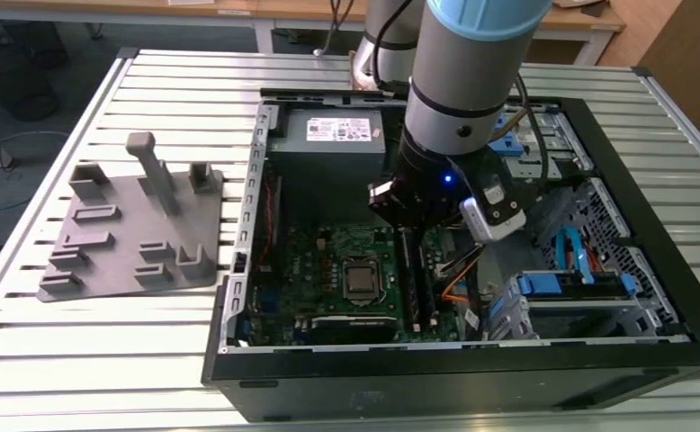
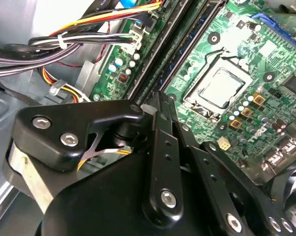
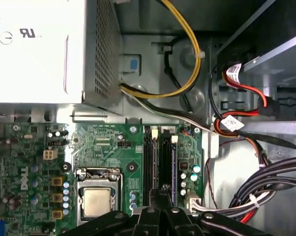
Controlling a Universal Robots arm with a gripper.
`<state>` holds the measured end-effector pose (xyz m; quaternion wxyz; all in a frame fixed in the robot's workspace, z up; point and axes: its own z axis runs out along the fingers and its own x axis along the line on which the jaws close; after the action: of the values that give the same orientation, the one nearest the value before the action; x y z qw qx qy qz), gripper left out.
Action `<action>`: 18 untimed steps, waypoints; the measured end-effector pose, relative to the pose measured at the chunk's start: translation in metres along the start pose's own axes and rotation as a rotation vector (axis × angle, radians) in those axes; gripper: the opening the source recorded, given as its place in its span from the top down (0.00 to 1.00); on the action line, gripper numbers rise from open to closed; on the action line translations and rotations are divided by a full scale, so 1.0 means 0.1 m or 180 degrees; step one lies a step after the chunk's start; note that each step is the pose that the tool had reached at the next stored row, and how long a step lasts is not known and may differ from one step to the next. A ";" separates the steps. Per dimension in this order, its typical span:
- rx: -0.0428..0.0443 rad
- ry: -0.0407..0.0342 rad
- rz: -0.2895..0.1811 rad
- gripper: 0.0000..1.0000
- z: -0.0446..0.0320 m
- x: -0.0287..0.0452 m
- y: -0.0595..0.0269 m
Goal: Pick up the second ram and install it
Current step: 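Insert the second ram into the second slot, then press down the second ram until it locks into place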
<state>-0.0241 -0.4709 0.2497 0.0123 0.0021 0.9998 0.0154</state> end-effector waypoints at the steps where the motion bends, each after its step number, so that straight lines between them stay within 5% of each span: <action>1: 0.0000 0.0000 0.0000 0.89 0.000 0.000 0.000; 11: -0.0001 0.0000 0.0000 0.89 0.004 0.000 0.002; 18: 0.0000 0.0000 0.0000 0.89 0.128 0.004 0.077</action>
<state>-0.0242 -0.4628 0.2372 0.0122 0.0022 0.9998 0.0155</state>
